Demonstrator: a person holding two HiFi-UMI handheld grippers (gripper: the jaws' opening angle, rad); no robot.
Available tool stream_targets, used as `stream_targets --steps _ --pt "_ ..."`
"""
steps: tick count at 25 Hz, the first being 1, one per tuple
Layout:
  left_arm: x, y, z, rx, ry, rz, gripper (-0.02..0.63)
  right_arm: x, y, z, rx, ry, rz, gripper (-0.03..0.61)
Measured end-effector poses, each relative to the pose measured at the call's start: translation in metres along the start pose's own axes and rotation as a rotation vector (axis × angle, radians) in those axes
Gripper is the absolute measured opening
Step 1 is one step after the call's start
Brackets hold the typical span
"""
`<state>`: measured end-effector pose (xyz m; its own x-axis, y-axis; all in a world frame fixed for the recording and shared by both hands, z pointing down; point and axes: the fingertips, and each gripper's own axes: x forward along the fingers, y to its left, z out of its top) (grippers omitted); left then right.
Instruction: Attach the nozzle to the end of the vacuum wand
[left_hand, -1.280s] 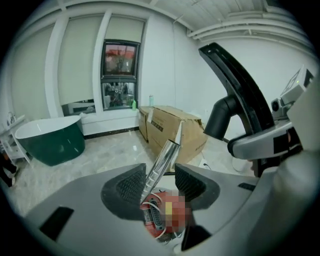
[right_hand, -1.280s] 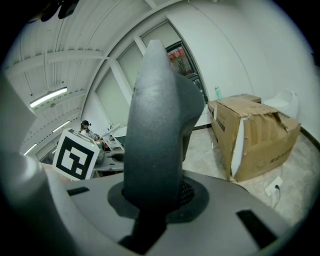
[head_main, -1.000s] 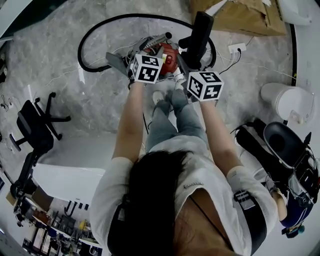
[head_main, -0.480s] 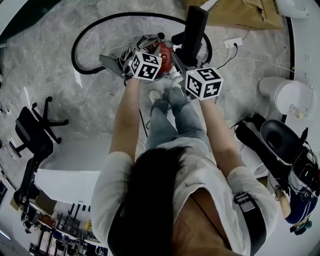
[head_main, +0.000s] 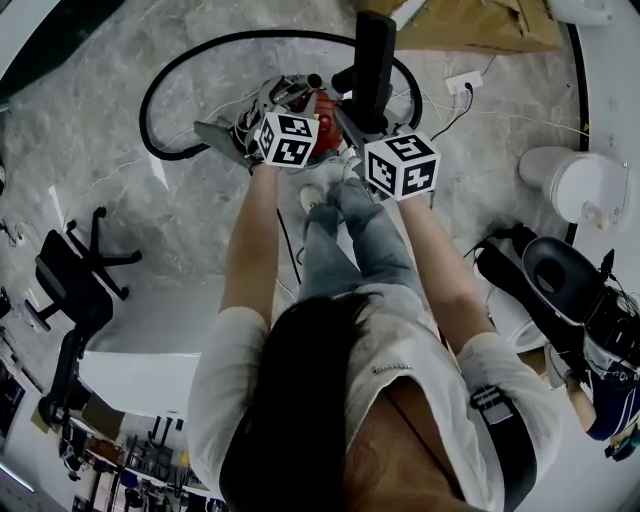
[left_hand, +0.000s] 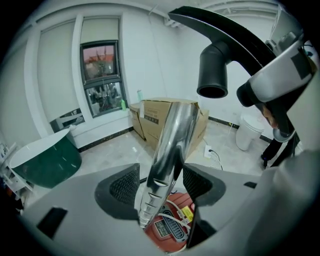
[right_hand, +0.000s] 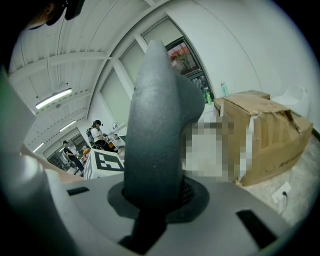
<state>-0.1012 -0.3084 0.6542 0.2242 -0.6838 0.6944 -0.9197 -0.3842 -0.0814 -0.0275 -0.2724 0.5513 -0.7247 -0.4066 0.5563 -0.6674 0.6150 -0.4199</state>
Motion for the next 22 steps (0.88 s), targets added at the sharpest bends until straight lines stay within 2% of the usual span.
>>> stream_targets --steps 3,5,6,11,15,18,22 --pt "0.015 -0.010 0.001 0.022 0.012 -0.014 0.267 0.006 -0.015 0.001 -0.003 0.005 0.003 0.072" --pt "0.020 -0.010 0.003 0.019 0.010 -0.001 0.200 0.011 -0.020 0.003 0.006 -0.001 0.011 0.072" --pt "0.022 -0.009 0.004 0.017 0.009 0.002 0.187 0.014 -0.022 0.004 0.007 -0.002 0.016 0.072" --pt "0.043 -0.017 0.011 0.044 0.008 -0.011 0.179 0.024 -0.040 0.008 0.009 -0.001 0.040 0.072" --pt "0.015 -0.006 0.004 0.043 -0.015 -0.004 0.179 0.023 -0.009 0.006 0.013 -0.018 0.063 0.072" --pt "0.006 -0.003 0.001 0.043 -0.027 -0.003 0.178 0.025 0.000 0.004 0.062 -0.032 0.112 0.072" --pt "0.013 -0.004 0.003 0.039 -0.038 -0.005 0.178 0.030 -0.010 0.006 0.194 -0.068 0.186 0.072"
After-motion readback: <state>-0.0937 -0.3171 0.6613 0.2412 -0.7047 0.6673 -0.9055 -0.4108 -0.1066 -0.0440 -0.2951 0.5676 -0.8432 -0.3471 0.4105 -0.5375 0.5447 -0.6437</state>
